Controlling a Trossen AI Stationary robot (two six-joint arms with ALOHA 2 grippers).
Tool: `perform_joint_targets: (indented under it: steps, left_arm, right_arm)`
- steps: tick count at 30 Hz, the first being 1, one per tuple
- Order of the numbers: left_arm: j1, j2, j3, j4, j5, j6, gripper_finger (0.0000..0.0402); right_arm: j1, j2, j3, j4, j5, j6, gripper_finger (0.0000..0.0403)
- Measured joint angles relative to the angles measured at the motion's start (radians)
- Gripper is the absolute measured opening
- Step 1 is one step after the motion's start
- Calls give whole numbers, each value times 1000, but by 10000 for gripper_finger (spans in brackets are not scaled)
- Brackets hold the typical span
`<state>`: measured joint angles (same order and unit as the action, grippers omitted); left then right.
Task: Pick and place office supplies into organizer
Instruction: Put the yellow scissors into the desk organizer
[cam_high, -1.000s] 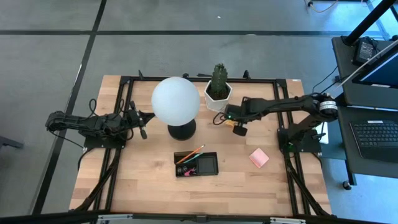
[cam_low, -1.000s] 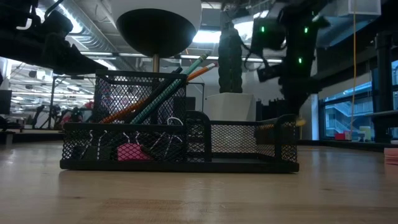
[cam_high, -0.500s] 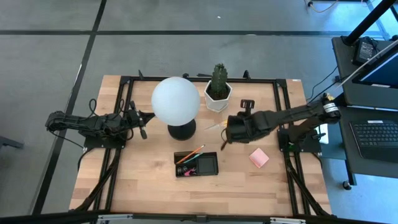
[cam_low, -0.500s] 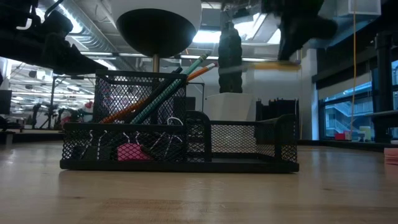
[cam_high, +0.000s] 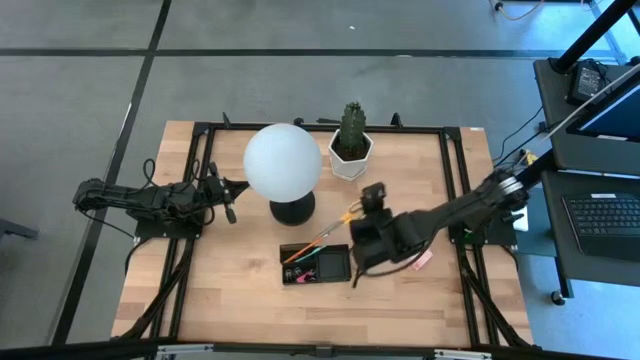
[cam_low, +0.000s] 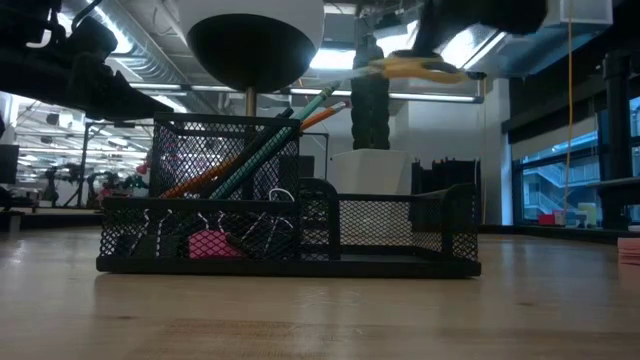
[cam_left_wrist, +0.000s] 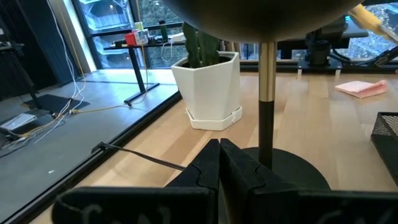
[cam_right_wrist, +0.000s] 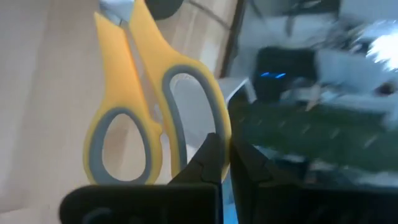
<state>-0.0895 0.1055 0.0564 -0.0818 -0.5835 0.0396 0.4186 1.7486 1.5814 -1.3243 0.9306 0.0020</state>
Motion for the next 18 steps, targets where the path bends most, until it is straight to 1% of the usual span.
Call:
perform_joint_targets:
  steps: [5, 11, 14, 18]
  left_arm:
    - [0, 0, 0, 0, 0, 0, 4]
    - [0, 0, 0, 0, 0, 0, 4]
    - [0, 0, 0, 0, 0, 0, 4]
    - [0, 0, 0, 0, 0, 0, 4]
  right_arm:
    - [33, 145, 143, -9, 130, -128, 8]
    - [54, 263, 300, -11, 234, -220, 8]
    - [61, 304, 336, -9, 279, -244, 8]
    - [61, 346, 339, 0, 282, -298, 8]
